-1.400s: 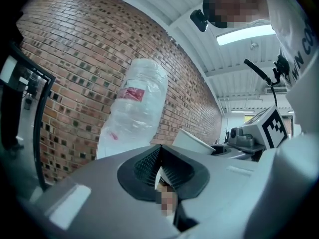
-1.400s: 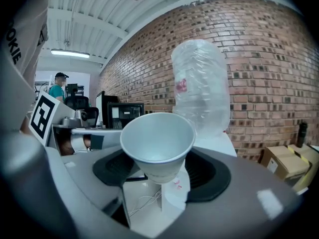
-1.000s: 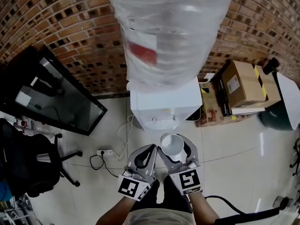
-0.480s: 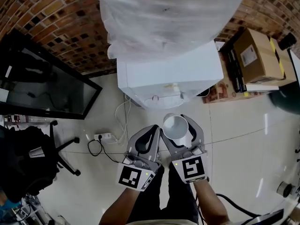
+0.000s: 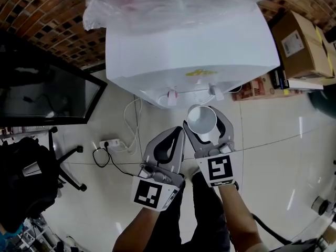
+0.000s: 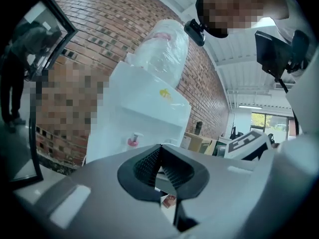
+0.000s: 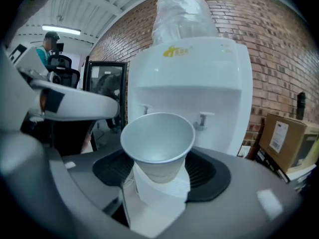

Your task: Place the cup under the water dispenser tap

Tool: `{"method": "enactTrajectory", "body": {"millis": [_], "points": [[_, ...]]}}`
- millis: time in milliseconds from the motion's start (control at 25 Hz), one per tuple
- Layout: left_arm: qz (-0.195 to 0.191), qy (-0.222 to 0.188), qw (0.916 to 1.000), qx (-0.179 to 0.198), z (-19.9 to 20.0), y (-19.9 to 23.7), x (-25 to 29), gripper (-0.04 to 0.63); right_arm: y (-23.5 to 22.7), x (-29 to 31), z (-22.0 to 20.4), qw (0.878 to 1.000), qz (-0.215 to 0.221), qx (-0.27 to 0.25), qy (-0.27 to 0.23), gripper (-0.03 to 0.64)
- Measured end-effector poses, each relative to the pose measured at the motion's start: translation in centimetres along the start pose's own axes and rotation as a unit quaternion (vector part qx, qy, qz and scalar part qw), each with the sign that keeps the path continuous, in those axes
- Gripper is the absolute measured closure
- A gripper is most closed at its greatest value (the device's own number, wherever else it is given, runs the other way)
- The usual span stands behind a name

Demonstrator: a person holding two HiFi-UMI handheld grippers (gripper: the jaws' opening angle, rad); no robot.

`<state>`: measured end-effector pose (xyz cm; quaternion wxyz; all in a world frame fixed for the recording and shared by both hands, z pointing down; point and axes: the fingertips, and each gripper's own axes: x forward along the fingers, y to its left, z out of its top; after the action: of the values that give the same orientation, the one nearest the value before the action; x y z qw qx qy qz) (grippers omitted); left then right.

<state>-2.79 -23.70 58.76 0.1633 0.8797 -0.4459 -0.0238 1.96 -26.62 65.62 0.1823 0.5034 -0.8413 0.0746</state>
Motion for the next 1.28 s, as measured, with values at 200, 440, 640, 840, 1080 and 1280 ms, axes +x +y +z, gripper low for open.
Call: {"method": "enactTrajectory", "body": {"millis": [200,440,640,840,1080,1280], "points": [[-0.004,0.012,0.9999,-0.007,-2.6,0.6,0.5,0.612,-1.5,2.7,-4.7,1.000,-0.008,0.011,0.019,0.291],[-0.011,0.029,0.9995,-0.009,-5.0,0.6,0.4,0.612,-2.5,5.7,-8.6,0.999,-0.005,0.018,0.041,0.291],[-0.014,0.043,0.9988,-0.016,-6.3,0.7,-0.3,0.612,-4.2,7.3,-10.6,0.998,-0.014,0.021,0.062,0.291],[-0.013,0.054,0.9983,-0.018,-7.4,0.8,-0.5,0.612,-4.9,8.4,-11.9,0.997,-0.020,0.016,0.075,0.291],[-0.009,0.052,0.9985,-0.017,-7.2,1.3,-0.5,0.612,-5.6,8.9,-11.9,0.997,-0.029,0.036,0.064,0.291],[-0.007,0.052,0.9985,-0.018,-7.1,1.6,-0.4,0.612,-6.0,9.0,-12.2,0.995,-0.031,0.077,0.052,0.288]]}}
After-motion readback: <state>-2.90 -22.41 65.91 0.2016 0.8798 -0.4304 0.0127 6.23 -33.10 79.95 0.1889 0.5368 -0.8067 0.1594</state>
